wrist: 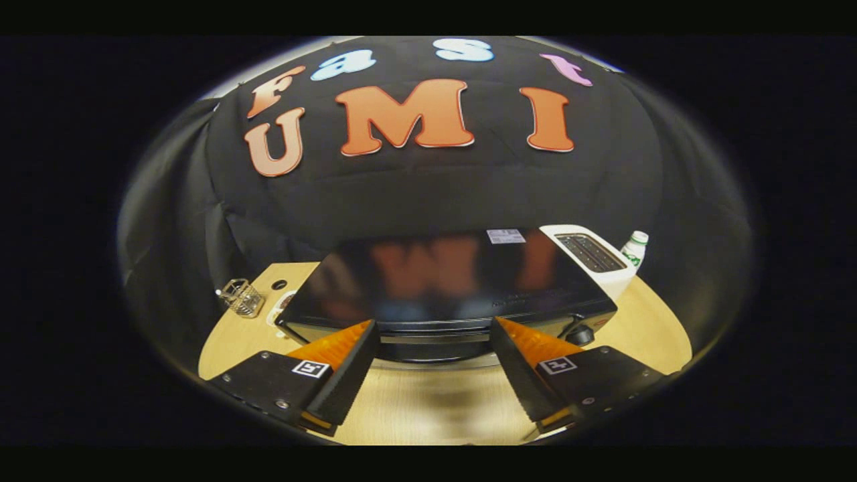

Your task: Open the toaster oven, put the food inside, and close the toaster oven door.

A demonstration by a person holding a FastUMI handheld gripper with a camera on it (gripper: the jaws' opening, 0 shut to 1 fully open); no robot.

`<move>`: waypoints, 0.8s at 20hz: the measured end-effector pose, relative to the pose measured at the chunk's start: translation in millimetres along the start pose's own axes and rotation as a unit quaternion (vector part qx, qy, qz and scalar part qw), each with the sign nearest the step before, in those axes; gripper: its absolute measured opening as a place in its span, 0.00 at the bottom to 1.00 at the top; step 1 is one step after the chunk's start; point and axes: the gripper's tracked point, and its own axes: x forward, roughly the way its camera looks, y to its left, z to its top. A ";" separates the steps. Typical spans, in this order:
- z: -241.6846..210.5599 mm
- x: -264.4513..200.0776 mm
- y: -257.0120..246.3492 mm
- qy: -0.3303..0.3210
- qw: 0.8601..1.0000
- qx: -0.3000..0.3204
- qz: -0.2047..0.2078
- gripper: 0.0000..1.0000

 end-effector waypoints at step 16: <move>-104.8 -79.7 3.6 0.125 0.988 -0.078 0.038 0.91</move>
